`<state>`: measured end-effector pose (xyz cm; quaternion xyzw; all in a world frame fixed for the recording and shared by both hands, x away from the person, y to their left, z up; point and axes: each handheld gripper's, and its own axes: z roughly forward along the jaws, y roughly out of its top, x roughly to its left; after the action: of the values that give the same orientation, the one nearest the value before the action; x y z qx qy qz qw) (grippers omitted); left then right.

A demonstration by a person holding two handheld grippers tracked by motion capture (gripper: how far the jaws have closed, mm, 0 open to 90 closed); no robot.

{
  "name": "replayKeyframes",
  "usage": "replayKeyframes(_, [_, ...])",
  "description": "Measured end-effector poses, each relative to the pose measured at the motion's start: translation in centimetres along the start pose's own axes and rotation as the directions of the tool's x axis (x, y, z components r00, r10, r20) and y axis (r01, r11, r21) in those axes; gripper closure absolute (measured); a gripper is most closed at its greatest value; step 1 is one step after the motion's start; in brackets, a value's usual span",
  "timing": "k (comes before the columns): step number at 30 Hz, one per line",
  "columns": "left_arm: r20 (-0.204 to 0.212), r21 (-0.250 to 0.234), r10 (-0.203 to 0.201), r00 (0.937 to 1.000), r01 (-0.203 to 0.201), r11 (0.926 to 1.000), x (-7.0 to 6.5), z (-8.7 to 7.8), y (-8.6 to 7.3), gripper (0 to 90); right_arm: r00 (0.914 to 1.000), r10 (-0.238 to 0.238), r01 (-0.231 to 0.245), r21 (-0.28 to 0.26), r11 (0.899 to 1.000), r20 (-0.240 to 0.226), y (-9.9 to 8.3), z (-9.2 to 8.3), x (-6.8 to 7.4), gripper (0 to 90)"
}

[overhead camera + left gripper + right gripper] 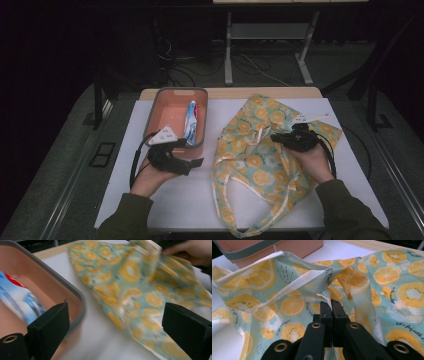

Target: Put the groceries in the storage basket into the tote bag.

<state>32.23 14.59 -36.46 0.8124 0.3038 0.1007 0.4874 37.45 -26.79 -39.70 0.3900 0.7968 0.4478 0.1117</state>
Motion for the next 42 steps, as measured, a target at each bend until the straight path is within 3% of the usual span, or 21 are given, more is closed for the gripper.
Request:
replayKeyframes(4, [-0.058,0.005,-0.01,0.9983,0.011,0.9999,2.2,0.9,2.3,10.0,1.0,-0.001,0.001,-0.002,1.0,0.0,0.0,-0.1,0.0,88.9])
replayKeyframes(7, [-0.121,0.009,-0.026,0.9923,0.028,0.9996,4.1,1.8,3.6,14.0,1.0,-0.009,0.009,0.001,1.0,0.002,-0.1,0.0,0.0,88.9])
replayKeyframes(11, [-0.195,0.033,-0.059,0.979,0.067,0.9972,6.7,3.4,4.7,16.9,0.9999,-0.01,0.01,0.002,1.0,-0.001,-0.1,0.0,0.1,88.9])
replayKeyframes(12, [-0.225,0.058,-0.08,0.9711,0.095,0.9938,8.0,4.4,4.9,17.7,0.9999,-0.011,0.011,0.003,1.0,0.0,-0.1,0.0,0.1,88.9])
replayKeyframes(13, [-0.225,0.058,-0.08,0.9711,0.095,0.9938,8.0,4.4,4.9,17.8,0.9999,-0.011,0.011,0.002,1.0,0.0,-0.1,-0.1,0.0,88.9])
replayKeyframes(15, [-0.253,0.092,-0.074,0.9647,0.1,0.9907,9.0,5.6,5.0,18.0,0.9999,-0.013,0.013,0.0,1.0,0.0,-0.1,-0.1,0.0,88.9])
replayKeyframes(17, [-0.272,0.14,-0.082,0.9587,0.123,0.9824,9.8,6.6,5.1,18.4,1.0,-0.009,0.009,0.0,1.0,-0.001,-0.1,-0.2,0.0,88.9])
replayKeyframes(19, [-0.279,0.129,-0.107,0.9543,0.147,0.9807,10.4,7.3,5.2,19.6,1.0,-0.007,0.007,0.0,1.0,-0.003,-0.1,-0.2,-0.1,88.9])
replayKeyframes(21, [-0.3,0.165,-0.117,0.9469,0.172,0.9712,11.1,8.0,5.0,19.7,1.0,-0.008,0.008,0.001,1.0,-0.005,-0.2,-0.2,-0.1,88.9])
replayKeyframes(24, [-0.317,0.215,-0.118,0.9412,0.193,0.9573,12.0,9.0,4.2,20.0,0.9999,-0.011,0.011,-0.002,1.0,-0.005,-0.2,-0.2,0.0,88.9])
replayKeyframes(27, [-0.333,0.273,-0.115,0.936,0.212,0.9385,12.5,9.7,3.5,20.1,0.9999,-0.011,0.011,-0.002,1.0,-0.005,-0.2,-0.3,0.1,88.9])
replayKeyframes(29, [-0.333,0.291,-0.105,0.9371,0.208,0.9339,12.5,10.1,3.4,20.6,0.9999,-0.014,0.014,-0.001,1.0,-0.004,-0.3,-0.3,0.1,88.9])
replayKeyframes(32, [-0.336,0.341,-0.117,0.9344,0.237,0.9095,12.8,10.6,3.2,20.3,0.9999,-0.015,0.015,0.003,1.0,-0.006,-0.3,-0.2,0.1,89.0])
replayKeyframes(35, [-0.341,0.368,-0.121,0.9323,0.251,0.8953,12.9,11.0,3.0,20.8,0.9998,-0.017,0.017,0.005,1.0,-0.005,-0.3,-0.1,0.2,88.9])
replayKeyframes(36, [-0.333,0.38,-0.123,0.9347,0.253,0.8897,12.9,11.2,3.0,21.7,0.9998,-0.017,0.017,0.005,1.0,-0.004,-0.3,-0.1,0.2,88.9])
replayKeyframes(39, [-0.32,0.396,-0.149,0.9357,0.275,0.876,13.0,11.5,2.8,27.2,0.9998,-0.018,0.018,0.007,1.0,-0.005,-0.3,-0.1,0.1,88.9])
replayKeyframes(42, [-0.317,0.413,-0.195,0.9283,0.32,0.8527,13.2,11.6,2.6,28.8,0.9998,-0.018,0.019,0.007,1.0,-0.005,-0.3,-0.1,0.2,88.9])
